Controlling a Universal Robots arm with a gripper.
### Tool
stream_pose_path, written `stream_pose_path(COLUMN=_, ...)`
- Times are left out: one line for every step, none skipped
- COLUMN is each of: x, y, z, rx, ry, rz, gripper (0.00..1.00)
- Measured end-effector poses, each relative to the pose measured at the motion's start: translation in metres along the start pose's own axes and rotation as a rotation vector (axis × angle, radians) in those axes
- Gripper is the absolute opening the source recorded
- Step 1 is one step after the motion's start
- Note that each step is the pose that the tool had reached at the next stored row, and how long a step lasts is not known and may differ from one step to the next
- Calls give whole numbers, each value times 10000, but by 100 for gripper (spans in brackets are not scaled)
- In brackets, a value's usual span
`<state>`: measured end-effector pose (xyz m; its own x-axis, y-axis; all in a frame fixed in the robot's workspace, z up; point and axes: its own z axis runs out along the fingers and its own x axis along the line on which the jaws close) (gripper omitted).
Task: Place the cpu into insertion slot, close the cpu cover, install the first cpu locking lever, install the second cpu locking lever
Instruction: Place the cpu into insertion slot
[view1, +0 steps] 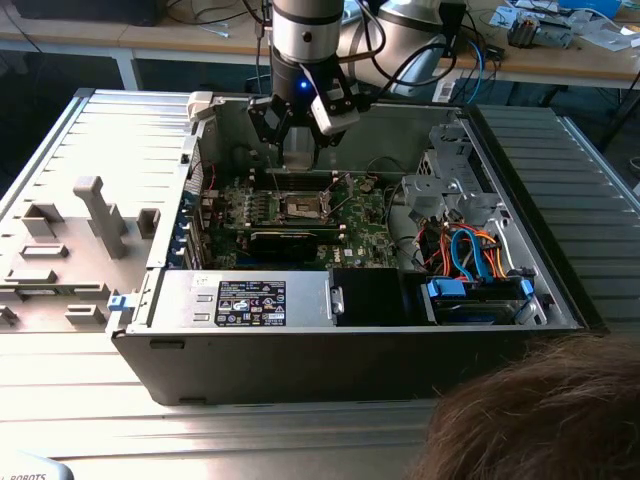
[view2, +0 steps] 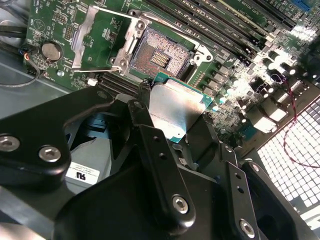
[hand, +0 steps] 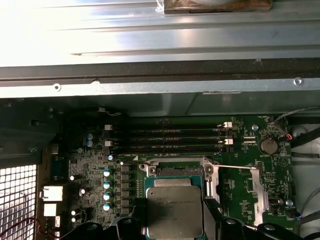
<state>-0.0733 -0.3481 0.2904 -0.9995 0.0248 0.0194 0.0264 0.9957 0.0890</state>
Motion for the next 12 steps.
stream_pose_path(x=0, y=0, z=2, rx=0, ry=0, rz=0, gripper=54)
stream_pose_path(x=0, y=0, z=3, rx=-1, ry=-1, rz=0, gripper=54)
stream_pose_path(x=0, y=0, z=6, rx=-1, ry=-1, rz=0, gripper=54)
stream_pose_path(x=0, y=0, z=8, rx=-1, ry=-1, rz=0, gripper=54)
stream_pose_path(x=0, y=-1, z=10, rx=-1, ry=-1, rz=0, gripper=54)
stream_pose_path(x=0, y=-1, z=13, rx=-1, ry=-1, rz=0, gripper=54)
stream_pose_path(x=0, y=-1, z=16, rx=-1, ry=0, rz=0, gripper=54)
stream_pose_path(x=-1, y=-2, z=19, rx=-1, ry=-1, rz=0, gripper=54)
stream_pose_path(x=-1, y=-2, z=22, rx=-1, ry=0, rz=0, gripper=54)
stream_pose_path(x=-1, y=-2, z=27, rx=-1, ry=-1, rz=0, gripper=54)
stream_pose_path(x=-1, y=-3, z=32, rx=-1, ry=0, rz=-1, gripper=54)
stream_pose_path(x=-1, y=-3, z=35, rx=0, ry=0, rz=0, gripper=54)
